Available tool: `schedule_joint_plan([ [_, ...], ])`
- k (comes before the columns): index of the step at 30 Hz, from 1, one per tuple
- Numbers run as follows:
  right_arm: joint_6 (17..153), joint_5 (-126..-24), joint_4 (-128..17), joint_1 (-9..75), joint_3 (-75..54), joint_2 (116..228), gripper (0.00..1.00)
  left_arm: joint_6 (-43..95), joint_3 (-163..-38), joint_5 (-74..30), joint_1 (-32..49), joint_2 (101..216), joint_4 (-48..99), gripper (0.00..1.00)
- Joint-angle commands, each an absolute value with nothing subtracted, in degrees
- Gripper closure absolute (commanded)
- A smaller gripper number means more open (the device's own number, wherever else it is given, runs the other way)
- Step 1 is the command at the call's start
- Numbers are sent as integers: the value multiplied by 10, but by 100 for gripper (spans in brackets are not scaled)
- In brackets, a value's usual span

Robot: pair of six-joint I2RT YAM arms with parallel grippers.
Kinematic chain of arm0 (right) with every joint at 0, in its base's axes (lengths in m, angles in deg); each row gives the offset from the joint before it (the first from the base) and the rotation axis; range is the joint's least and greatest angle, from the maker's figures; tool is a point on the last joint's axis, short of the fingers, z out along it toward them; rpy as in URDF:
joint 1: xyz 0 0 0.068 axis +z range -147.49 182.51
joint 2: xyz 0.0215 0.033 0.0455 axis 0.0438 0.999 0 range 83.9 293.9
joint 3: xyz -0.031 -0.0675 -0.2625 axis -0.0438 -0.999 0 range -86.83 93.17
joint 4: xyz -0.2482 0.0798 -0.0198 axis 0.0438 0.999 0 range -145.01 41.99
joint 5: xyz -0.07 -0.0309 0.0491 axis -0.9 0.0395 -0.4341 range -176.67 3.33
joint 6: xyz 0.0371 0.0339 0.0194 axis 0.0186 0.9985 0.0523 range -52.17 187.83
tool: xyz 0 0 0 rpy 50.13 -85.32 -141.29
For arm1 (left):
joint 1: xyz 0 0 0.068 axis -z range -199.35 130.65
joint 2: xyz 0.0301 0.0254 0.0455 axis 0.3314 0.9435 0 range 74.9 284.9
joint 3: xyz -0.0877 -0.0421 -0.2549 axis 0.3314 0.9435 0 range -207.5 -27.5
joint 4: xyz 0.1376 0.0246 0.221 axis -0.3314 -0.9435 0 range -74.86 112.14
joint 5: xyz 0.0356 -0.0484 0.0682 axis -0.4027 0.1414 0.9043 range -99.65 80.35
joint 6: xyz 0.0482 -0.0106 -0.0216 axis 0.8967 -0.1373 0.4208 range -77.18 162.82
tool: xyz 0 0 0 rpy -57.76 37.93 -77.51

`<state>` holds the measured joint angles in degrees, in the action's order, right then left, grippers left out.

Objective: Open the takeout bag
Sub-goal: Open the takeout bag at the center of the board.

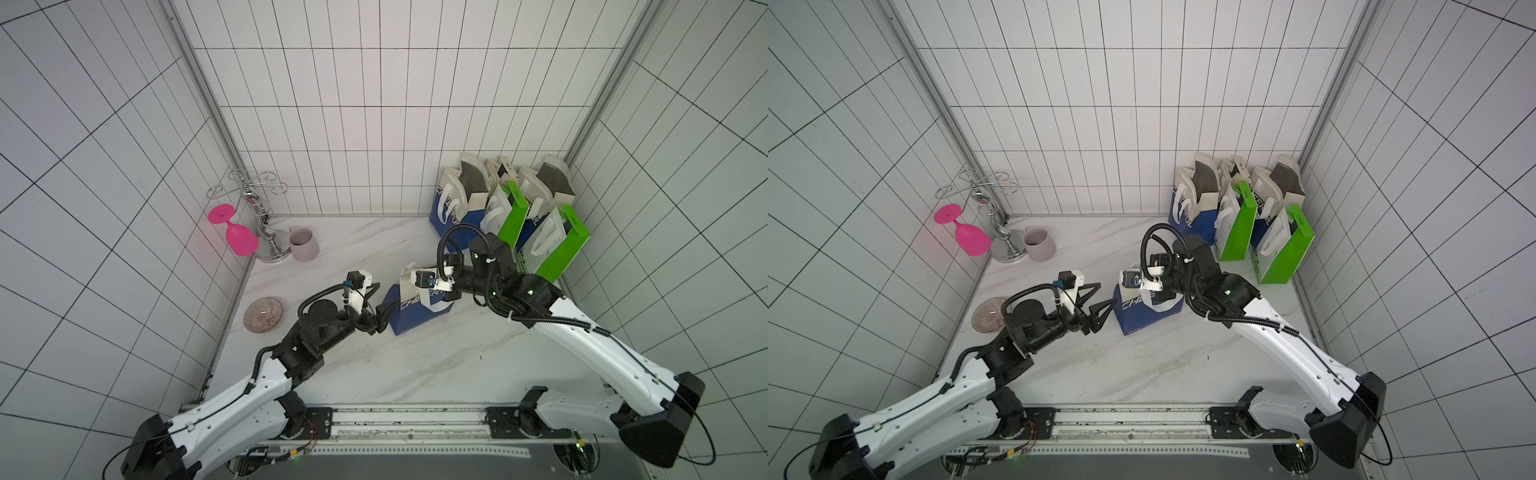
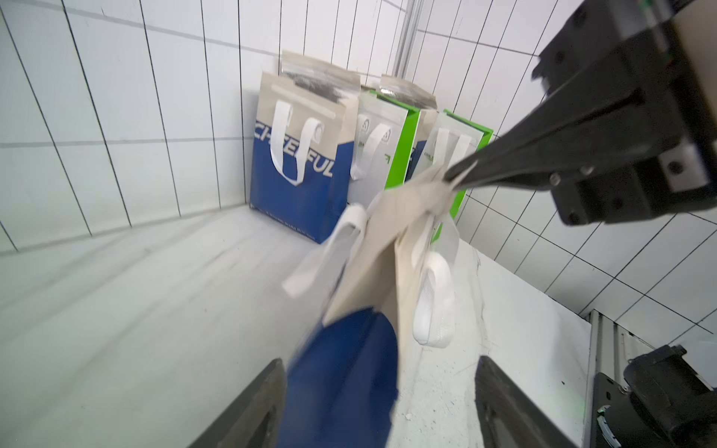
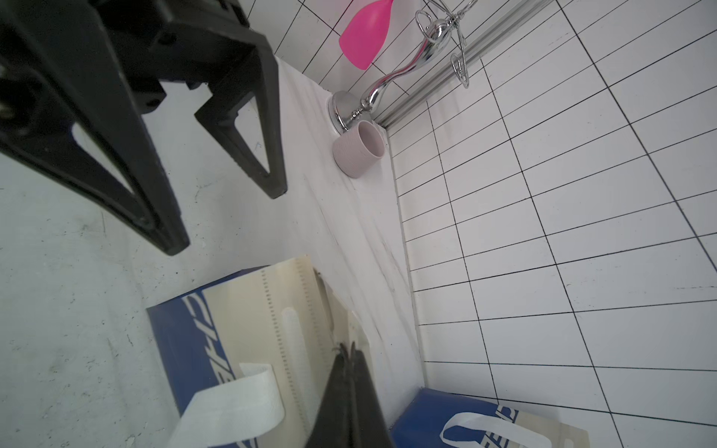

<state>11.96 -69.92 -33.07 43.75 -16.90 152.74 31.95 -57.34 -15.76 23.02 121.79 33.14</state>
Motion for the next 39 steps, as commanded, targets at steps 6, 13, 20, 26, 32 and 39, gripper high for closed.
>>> schedule_joint_plan([
  [6, 177, -646, -358, 432, -193, 1521, 100, 410, -626, -200, 230, 1272, 367, 20],
  [13, 182, -641, -345, 431, -191, 1523, 100, 446, -625, -243, 230, 1307, 403, 19],
  [20, 186, -631, -338, 431, -185, 1531, 100, 487, -650, -230, 229, 1357, 423, 29],
  [26, 181, -631, -325, 431, -185, 1532, 100, 511, -667, -205, 221, 1385, 424, 43],
  [32, 179, -637, -325, 431, -185, 1537, 100, 526, -667, -230, 221, 1387, 437, 61],
  [39, 185, -640, -327, 431, -185, 1542, 100, 523, -661, -239, 220, 1383, 452, 100],
])
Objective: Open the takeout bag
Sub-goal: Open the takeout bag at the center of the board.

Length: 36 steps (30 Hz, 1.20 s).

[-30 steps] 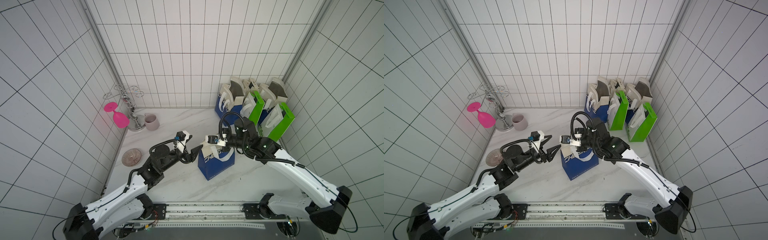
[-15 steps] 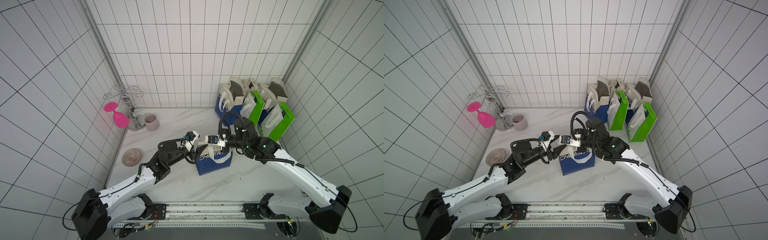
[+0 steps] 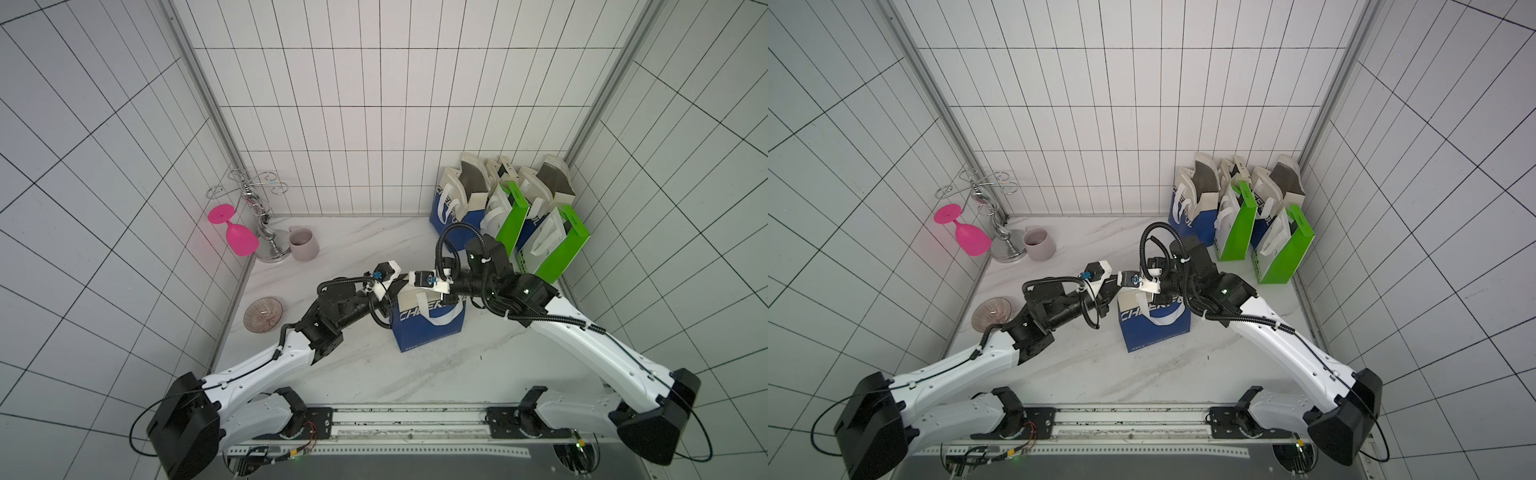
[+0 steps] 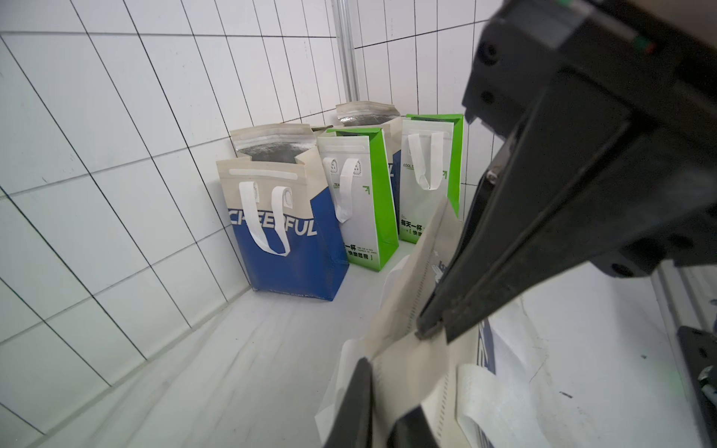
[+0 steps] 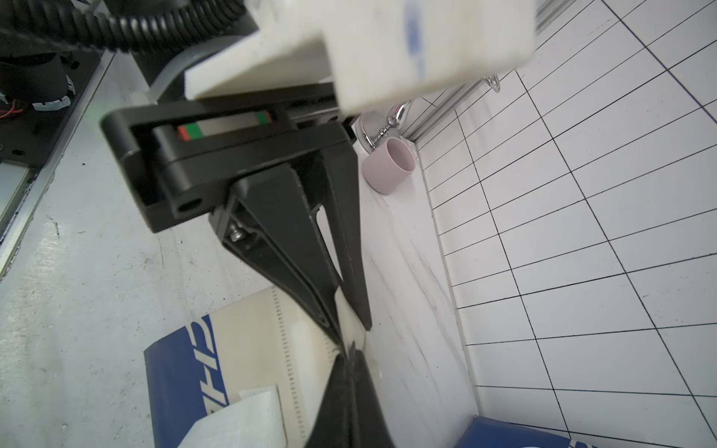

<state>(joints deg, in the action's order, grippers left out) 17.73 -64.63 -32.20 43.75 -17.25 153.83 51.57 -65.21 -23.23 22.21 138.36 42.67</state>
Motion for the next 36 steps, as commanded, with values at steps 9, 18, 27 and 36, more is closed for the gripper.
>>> schedule_joint_plan([
  [9, 224, -726, -424, 444, -256, 1496, 69, 492, -669, -201, 218, 1387, 443, 100],
  [18, 218, -836, -497, 487, -361, 1444, 69, 481, -668, -212, 217, 1387, 442, 100],
  [27, 203, -927, -553, 491, -393, 1443, 76, 483, -663, -212, 216, 1380, 443, 100],
  [36, 196, -916, -535, 491, -396, 1462, 76, 483, -663, -213, 216, 1379, 443, 100],
])
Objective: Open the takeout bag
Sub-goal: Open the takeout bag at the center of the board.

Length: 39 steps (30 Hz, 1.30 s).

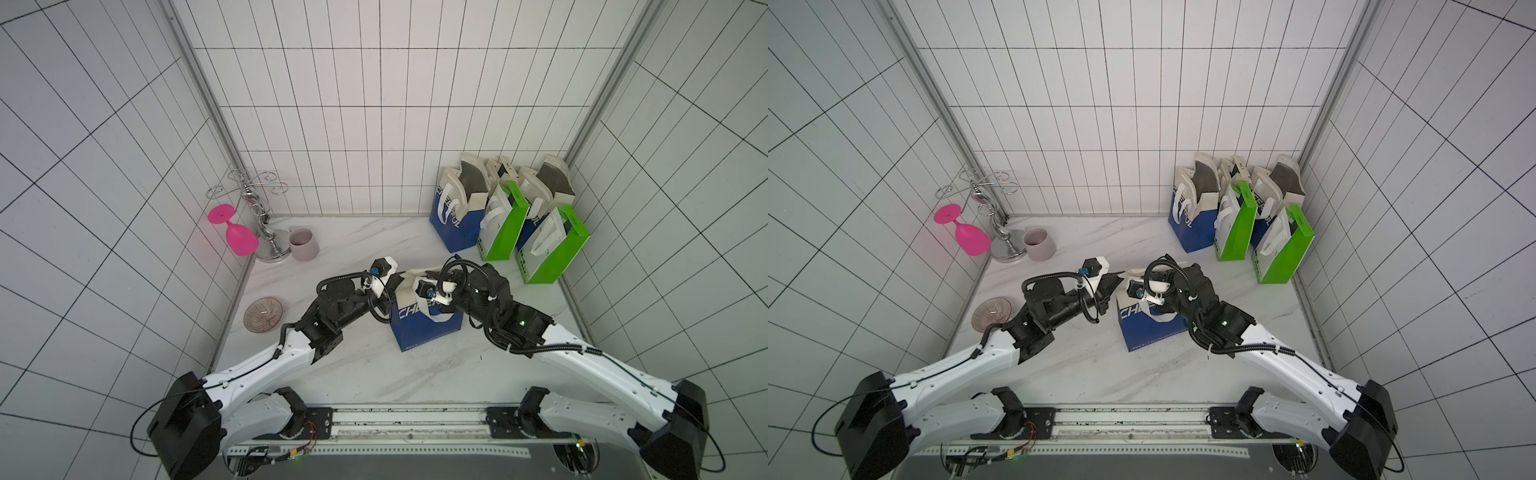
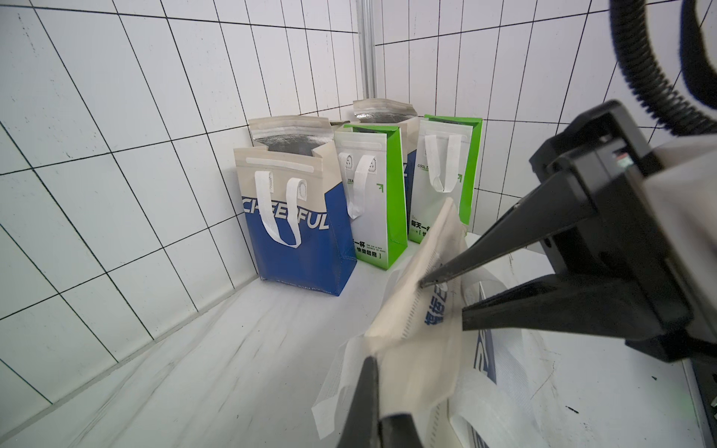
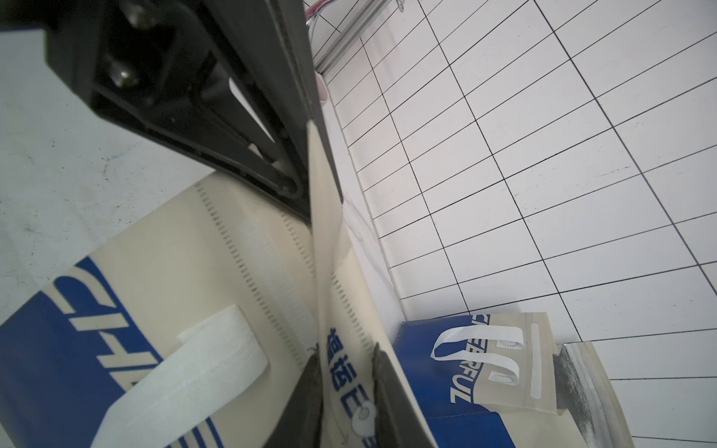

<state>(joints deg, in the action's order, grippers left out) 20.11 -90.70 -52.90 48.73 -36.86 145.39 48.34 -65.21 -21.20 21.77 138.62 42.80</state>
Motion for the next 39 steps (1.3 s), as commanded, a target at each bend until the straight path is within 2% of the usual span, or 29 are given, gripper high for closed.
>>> schedule_joint_plan([
  [1, 196, -916, -533, 491, -395, 1465, 76, 482, -663, -214, 216, 1379, 443, 100],
  [4, 193, -919, -534, 491, -394, 1472, 81, 482, -663, -218, 215, 1380, 443, 100],
  [9, 208, -923, -532, 490, -380, 1473, 100, 474, -663, -216, 214, 1375, 441, 100],
  [10, 219, -921, -532, 489, -374, 1472, 100, 468, -664, -211, 215, 1371, 436, 93],
  [12, 245, -917, -528, 485, -361, 1472, 100, 443, -663, -188, 215, 1358, 423, 52],
  [13, 266, -917, -524, 482, -351, 1473, 100, 424, -661, -175, 215, 1347, 411, 38],
  [15, 305, -919, -506, 476, -330, 1478, 100, 388, -649, -165, 214, 1314, 382, 23],
  [16, 318, -923, -497, 475, -320, 1480, 100, 374, -639, -173, 215, 1292, 365, 20],
  [19, 333, -915, -476, 476, -306, 1484, 100, 338, -585, -223, 216, 1221, 337, 21],
  [25, 354, -913, -453, 477, -285, 1487, 100, 236, -406, -254, 230, 1157, 452, 24],
  [29, 358, -913, -439, 476, -277, 1491, 100, 231, -360, -255, 247, 1194, 514, 25],
  [36, 365, -912, -424, 477, -276, 1496, 100, 251, -394, -271, 269, 1307, 575, 26],
  [39, 368, -912, -418, 477, -273, 1497, 100, 258, -411, -274, 272, 1355, 598, 30],
])
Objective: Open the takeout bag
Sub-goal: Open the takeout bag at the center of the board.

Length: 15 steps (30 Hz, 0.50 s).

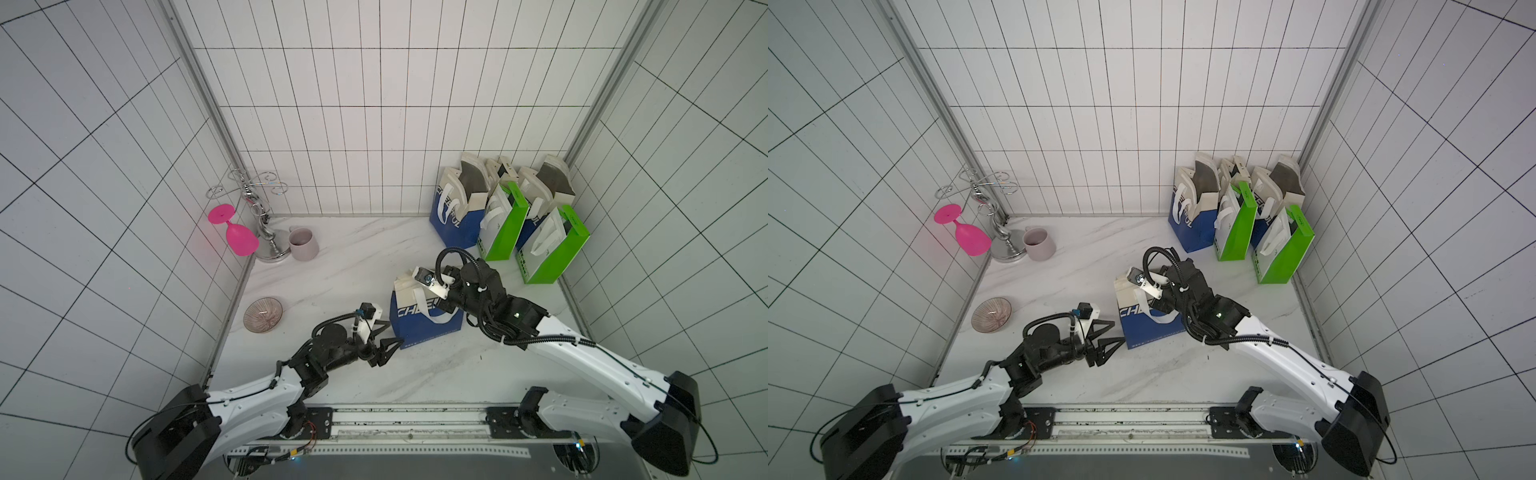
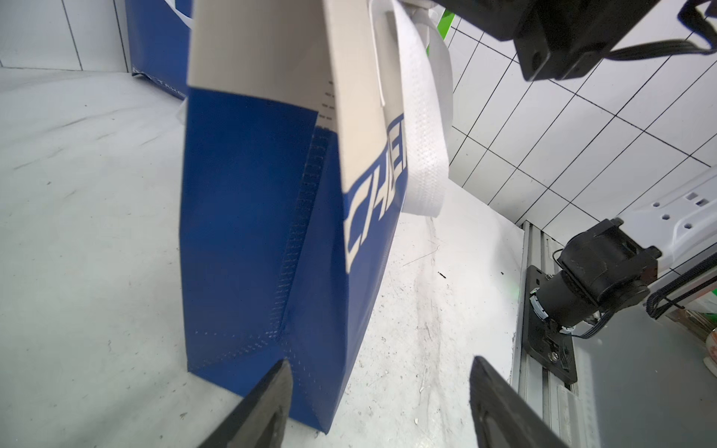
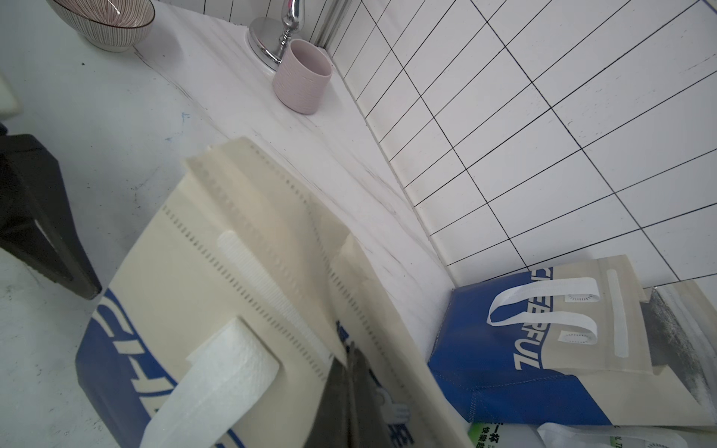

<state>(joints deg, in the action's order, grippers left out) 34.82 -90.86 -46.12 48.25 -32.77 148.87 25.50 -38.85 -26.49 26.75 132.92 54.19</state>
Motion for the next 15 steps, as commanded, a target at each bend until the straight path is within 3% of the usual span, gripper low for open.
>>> schedule_joint_plan([
  [1, 368, -912, -415, 478, -271, 1498, 100, 261, -416, -274, 273, 1369, 611, 31],
  [4, 368, -910, -402, 478, -262, 1499, 100, 275, -441, -274, 273, 1402, 613, 41],
  [7, 365, -911, -391, 479, -254, 1499, 100, 284, -462, -264, 273, 1429, 610, 59],
  [10, 353, -919, -368, 478, -236, 1503, 100, 288, -482, -266, 272, 1452, 599, 100],
  [15, 301, -974, -311, 477, -174, 1527, 100, 289, -485, -229, 271, 1445, 561, 100],
])
